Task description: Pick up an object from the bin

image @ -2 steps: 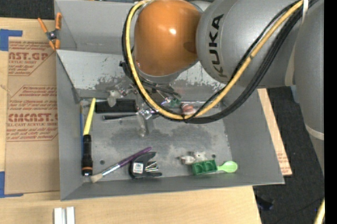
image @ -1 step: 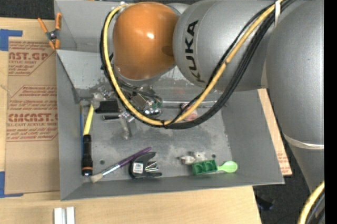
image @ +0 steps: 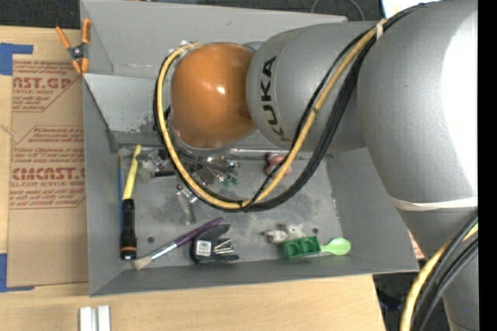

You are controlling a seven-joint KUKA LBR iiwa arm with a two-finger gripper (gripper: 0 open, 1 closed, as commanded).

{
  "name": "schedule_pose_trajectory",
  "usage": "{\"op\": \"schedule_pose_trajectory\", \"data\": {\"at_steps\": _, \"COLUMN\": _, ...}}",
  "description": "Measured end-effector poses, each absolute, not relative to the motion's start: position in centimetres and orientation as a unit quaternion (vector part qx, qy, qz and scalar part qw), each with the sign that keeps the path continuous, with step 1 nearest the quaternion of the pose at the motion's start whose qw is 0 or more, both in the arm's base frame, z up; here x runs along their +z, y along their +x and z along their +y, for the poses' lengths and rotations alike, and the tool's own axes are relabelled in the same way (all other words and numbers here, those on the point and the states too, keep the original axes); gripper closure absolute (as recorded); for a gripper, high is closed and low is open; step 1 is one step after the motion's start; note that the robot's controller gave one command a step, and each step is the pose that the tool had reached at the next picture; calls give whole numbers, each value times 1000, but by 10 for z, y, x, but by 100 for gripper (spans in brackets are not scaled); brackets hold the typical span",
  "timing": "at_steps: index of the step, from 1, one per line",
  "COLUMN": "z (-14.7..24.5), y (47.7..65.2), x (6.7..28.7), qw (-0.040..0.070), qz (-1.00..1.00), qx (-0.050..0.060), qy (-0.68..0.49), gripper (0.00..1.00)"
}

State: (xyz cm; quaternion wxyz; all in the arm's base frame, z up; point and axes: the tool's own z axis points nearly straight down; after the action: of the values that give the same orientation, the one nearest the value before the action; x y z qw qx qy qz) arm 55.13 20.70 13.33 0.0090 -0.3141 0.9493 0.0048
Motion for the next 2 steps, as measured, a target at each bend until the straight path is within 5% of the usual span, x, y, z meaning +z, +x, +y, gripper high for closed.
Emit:
{"op": "schedule_pose_trajectory", "data": {"at_steps": 1, "z": 158, "y": 552, "x": 96, "qw": 10, "qz": 920, "qx": 5, "qy": -393, "gripper": 0}}
{"op": "schedule_pose_trajectory", "data": {"at_steps": 2, "z": 162, "y": 528, "x": 129, "qw": 7, "qz": 931, "qx": 6, "qy": -365, "gripper": 0}}
